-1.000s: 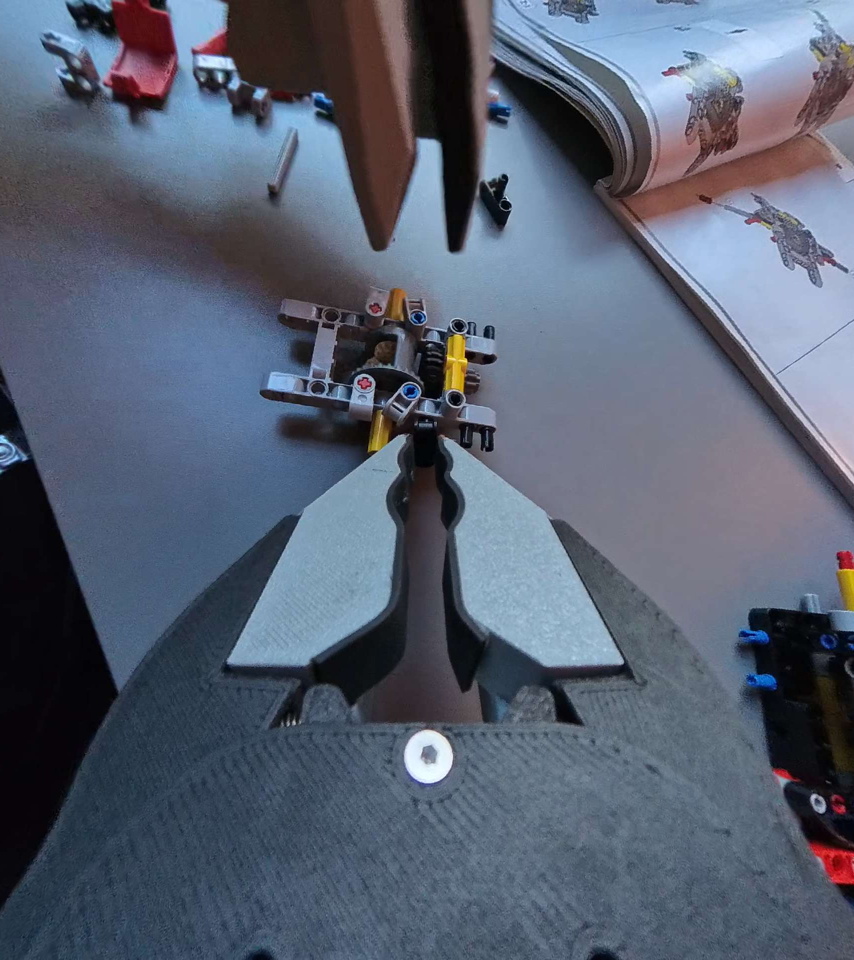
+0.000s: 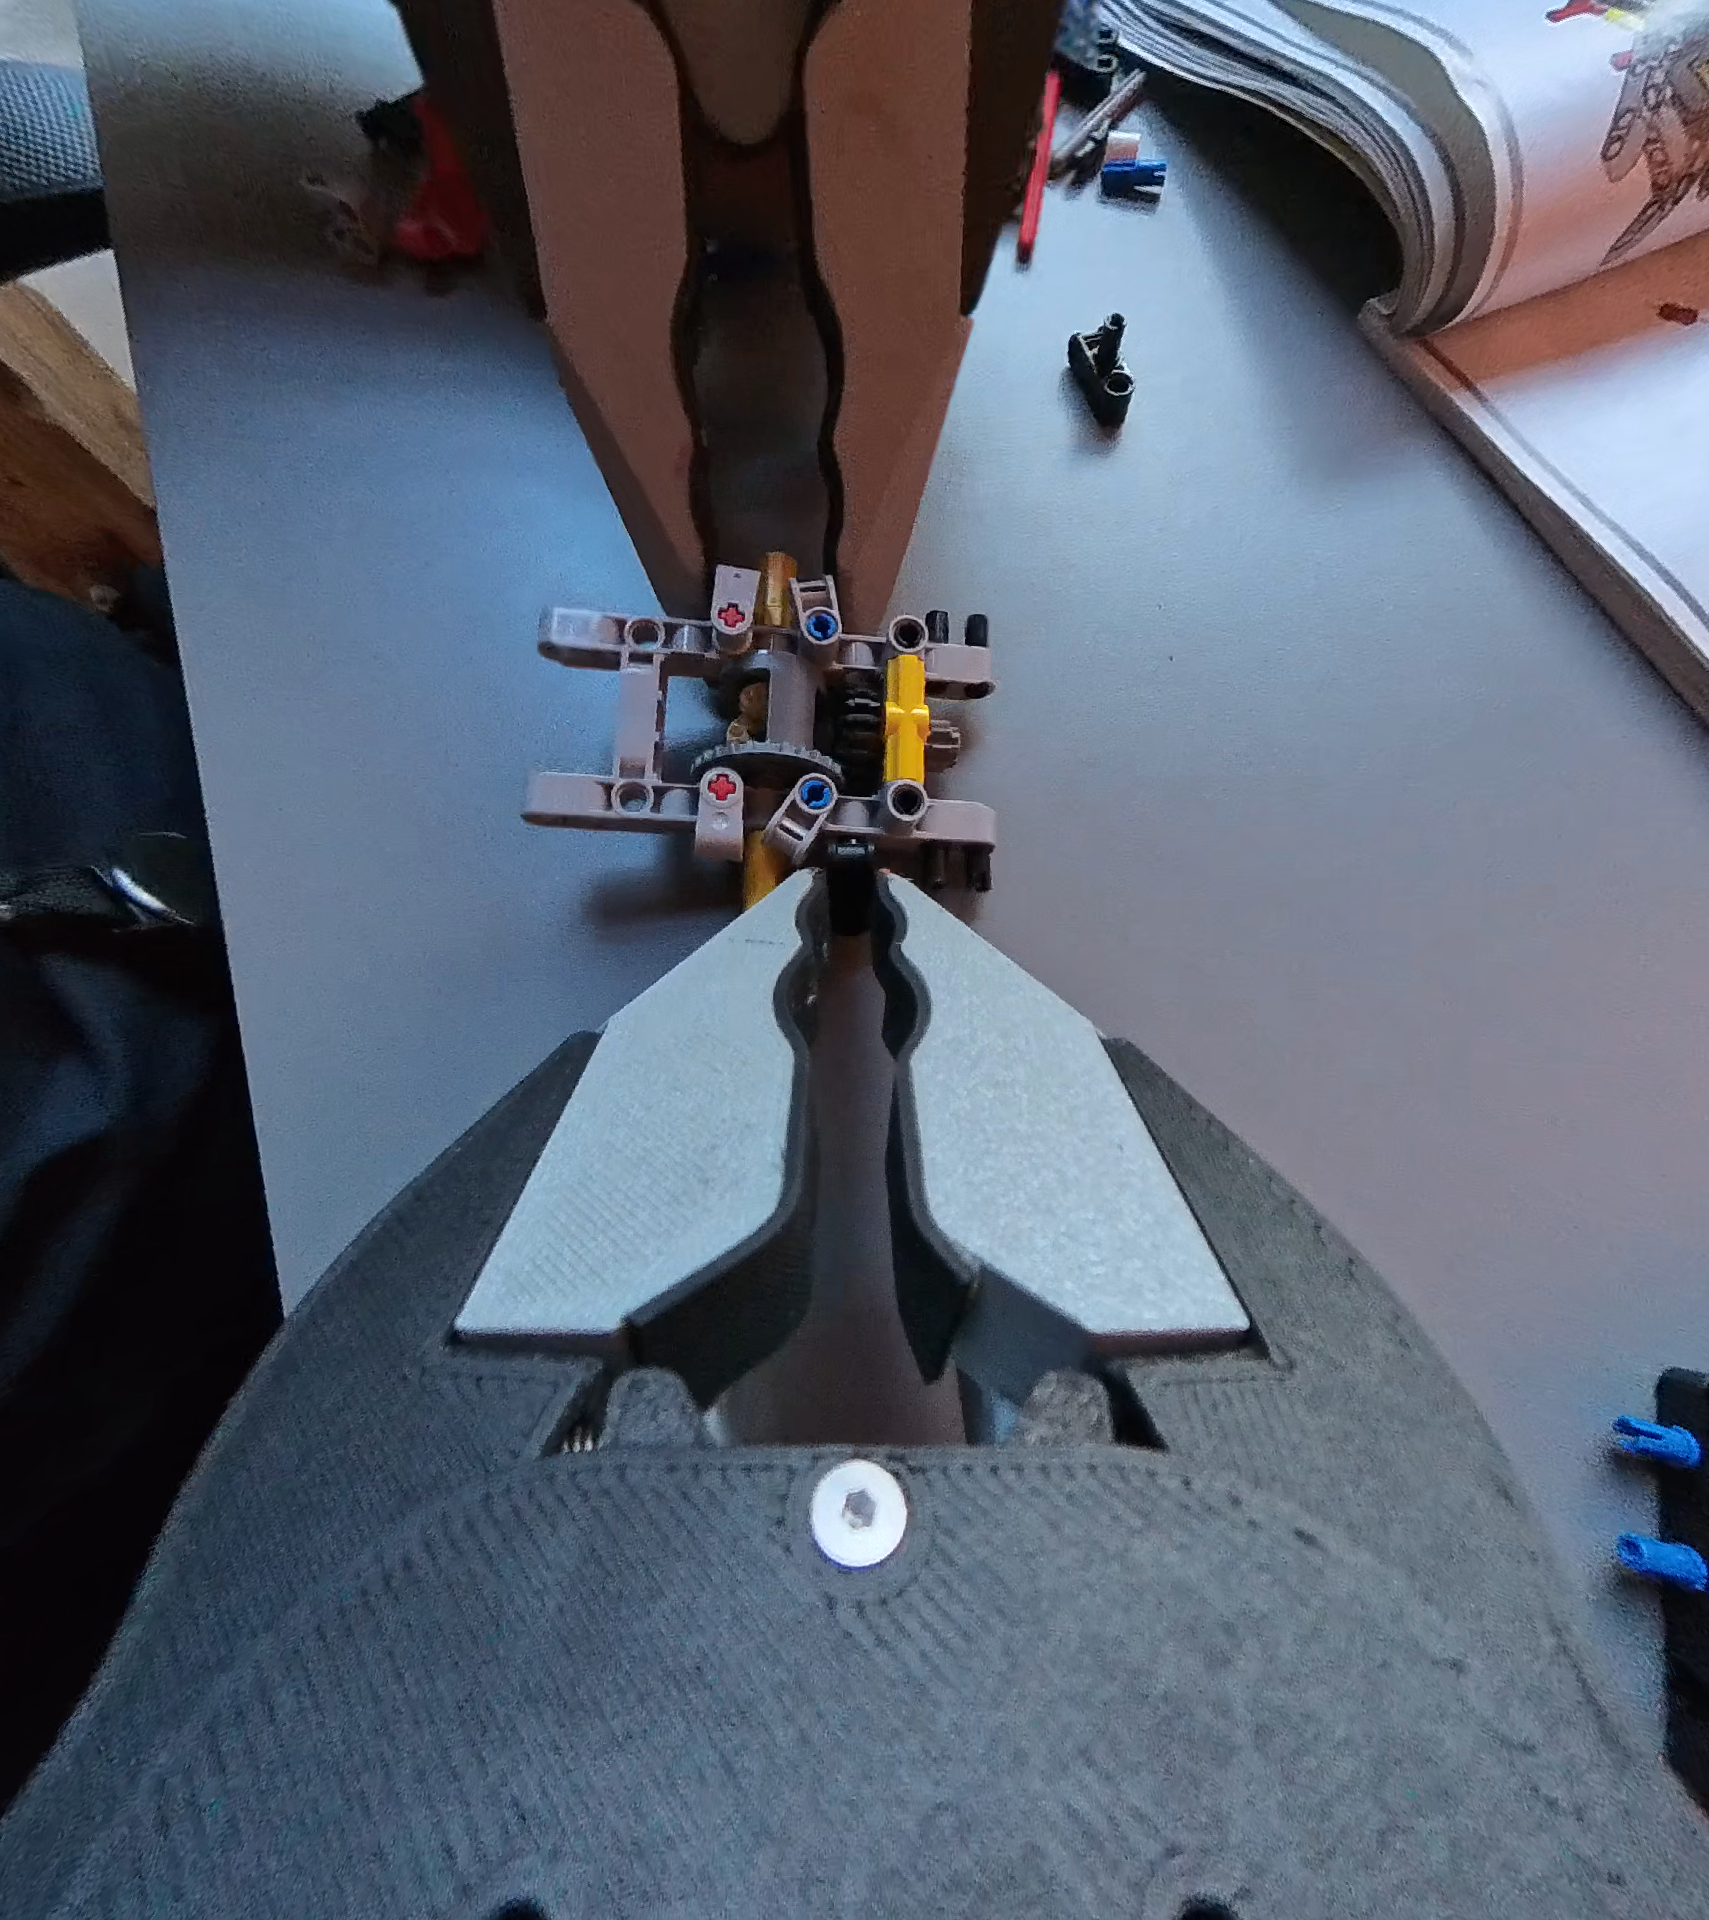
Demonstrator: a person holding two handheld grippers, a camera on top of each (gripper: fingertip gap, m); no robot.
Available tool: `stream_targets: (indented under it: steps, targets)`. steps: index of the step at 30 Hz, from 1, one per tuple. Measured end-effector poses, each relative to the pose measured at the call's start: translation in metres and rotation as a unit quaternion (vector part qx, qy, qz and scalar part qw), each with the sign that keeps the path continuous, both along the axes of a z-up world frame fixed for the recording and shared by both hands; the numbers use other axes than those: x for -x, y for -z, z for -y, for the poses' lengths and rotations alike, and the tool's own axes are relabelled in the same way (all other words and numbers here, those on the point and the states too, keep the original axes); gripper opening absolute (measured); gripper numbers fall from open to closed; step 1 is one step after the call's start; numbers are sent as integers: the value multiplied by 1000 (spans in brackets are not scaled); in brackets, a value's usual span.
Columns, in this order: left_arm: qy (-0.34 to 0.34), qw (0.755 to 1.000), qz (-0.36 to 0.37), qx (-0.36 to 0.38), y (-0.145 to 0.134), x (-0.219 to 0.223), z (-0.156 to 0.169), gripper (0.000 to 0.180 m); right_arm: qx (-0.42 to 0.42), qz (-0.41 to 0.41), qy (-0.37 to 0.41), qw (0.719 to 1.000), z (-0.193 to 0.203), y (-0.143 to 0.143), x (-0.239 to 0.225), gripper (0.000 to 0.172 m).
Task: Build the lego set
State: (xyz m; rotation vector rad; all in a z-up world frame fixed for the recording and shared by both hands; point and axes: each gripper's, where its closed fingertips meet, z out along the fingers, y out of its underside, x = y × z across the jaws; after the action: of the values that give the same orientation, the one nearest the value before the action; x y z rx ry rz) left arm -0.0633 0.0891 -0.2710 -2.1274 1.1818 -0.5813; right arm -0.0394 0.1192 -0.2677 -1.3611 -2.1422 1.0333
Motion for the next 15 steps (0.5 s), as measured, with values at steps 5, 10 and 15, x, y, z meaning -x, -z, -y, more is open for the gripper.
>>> stream_targets:
  steps: [5,10,15]
  targets:
    - [-17,998,-31,-58,0,-2,6,20,17,-29,-12,999,4,-11,1,5]
    - [-16,993,-39,-107,-5,-1,8,20,55,-100,-40,993,12,-35,5,4]
    - [-10,994,-44,-98,-1,2,10,19,20,-69,-61,996,12,-21,8,5]
